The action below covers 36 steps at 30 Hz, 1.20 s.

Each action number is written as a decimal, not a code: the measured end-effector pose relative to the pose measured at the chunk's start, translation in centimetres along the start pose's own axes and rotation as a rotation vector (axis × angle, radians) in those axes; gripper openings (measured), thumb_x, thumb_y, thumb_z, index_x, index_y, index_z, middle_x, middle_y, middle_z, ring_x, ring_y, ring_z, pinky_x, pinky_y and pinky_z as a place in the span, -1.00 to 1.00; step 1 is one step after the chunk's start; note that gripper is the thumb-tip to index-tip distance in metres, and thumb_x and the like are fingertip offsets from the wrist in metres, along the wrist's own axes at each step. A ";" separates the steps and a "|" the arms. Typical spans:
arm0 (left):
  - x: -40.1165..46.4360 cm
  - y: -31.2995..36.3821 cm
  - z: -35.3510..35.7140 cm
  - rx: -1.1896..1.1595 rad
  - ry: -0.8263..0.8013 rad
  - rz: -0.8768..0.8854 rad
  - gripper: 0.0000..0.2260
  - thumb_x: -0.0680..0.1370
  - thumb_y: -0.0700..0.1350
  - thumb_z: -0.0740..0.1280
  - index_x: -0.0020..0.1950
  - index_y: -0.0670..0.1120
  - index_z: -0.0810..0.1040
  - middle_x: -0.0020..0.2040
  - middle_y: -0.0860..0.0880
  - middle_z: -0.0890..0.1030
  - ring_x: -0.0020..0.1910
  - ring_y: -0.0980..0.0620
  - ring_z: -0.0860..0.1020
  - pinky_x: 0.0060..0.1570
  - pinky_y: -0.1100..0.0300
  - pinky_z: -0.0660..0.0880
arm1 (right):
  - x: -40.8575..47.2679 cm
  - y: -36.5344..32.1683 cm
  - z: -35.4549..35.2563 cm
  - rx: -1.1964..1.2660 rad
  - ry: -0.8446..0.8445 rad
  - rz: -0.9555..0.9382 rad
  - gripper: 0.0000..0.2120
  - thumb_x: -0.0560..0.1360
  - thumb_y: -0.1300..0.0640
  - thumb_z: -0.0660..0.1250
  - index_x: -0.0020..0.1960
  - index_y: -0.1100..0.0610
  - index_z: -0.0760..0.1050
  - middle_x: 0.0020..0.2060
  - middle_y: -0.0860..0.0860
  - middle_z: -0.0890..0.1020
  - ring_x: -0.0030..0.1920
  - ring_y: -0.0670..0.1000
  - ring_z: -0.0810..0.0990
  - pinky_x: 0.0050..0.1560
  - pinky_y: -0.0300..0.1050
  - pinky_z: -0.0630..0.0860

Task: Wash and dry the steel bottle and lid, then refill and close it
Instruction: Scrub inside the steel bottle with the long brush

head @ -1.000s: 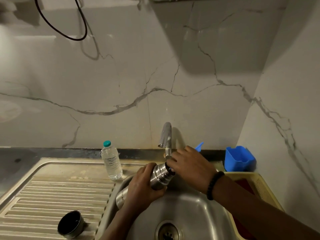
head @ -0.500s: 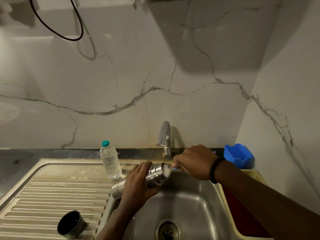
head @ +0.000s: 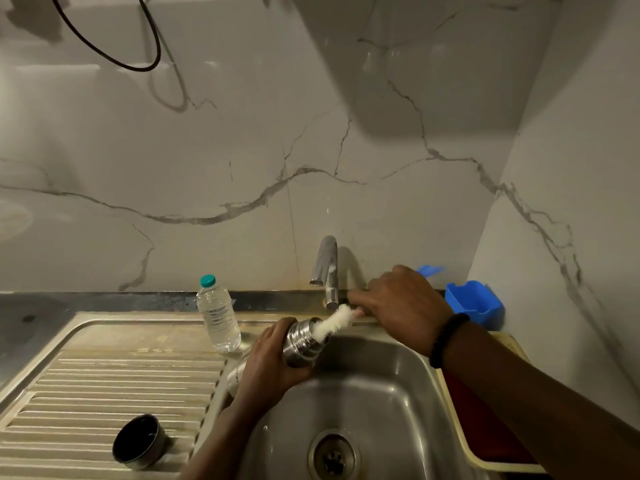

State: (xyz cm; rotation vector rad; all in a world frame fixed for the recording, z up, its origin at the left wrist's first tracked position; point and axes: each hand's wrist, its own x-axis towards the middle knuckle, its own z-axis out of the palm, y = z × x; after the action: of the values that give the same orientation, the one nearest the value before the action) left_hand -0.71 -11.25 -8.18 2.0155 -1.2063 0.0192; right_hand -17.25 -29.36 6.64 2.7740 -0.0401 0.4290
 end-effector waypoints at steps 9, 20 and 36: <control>-0.8 -0.4 0.0 0.054 -0.003 0.039 -0.37 0.25 0.17 0.48 0.28 0.16 0.38 0.09 0.31 0.45 0.03 0.20 0.50 -0.01 0.26 0.45 | -0.2 -0.4 0.7 0.053 -0.099 -0.052 -0.72 0.57 -0.15 0.25 -0.11 0.05 0.55 -0.30 0.01 0.62 -0.34 0.05 0.58 -0.31 -0.08 0.44; -0.5 -0.2 -0.5 -0.002 -0.009 0.004 -0.40 0.30 0.09 0.56 0.26 0.17 0.39 0.07 0.30 0.50 0.01 0.31 0.53 -0.07 0.38 0.48 | -0.1 5.2 -5.5 0.104 -0.488 0.197 -0.63 0.59 -0.22 0.13 -0.22 -0.03 0.50 -0.32 -0.06 0.54 -0.27 -0.03 0.51 -0.15 -0.11 0.47; -0.5 2.2 1.5 -0.273 -0.034 -0.093 -0.38 0.31 -0.02 0.63 0.27 0.17 0.42 0.10 0.15 0.63 0.09 0.21 0.61 -0.03 0.39 0.54 | 1.0 7.6 -6.1 -0.144 0.124 -0.262 -0.94 0.37 0.09 0.48 -0.22 -0.03 0.61 -0.38 -0.09 0.57 -0.39 -0.03 0.48 -0.21 -0.12 0.39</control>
State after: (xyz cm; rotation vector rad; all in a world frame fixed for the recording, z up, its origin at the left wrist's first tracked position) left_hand -3.15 -12.38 -8.05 1.8353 -1.0713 -0.2148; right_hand -18.63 -34.50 14.84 2.5589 0.3063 0.5057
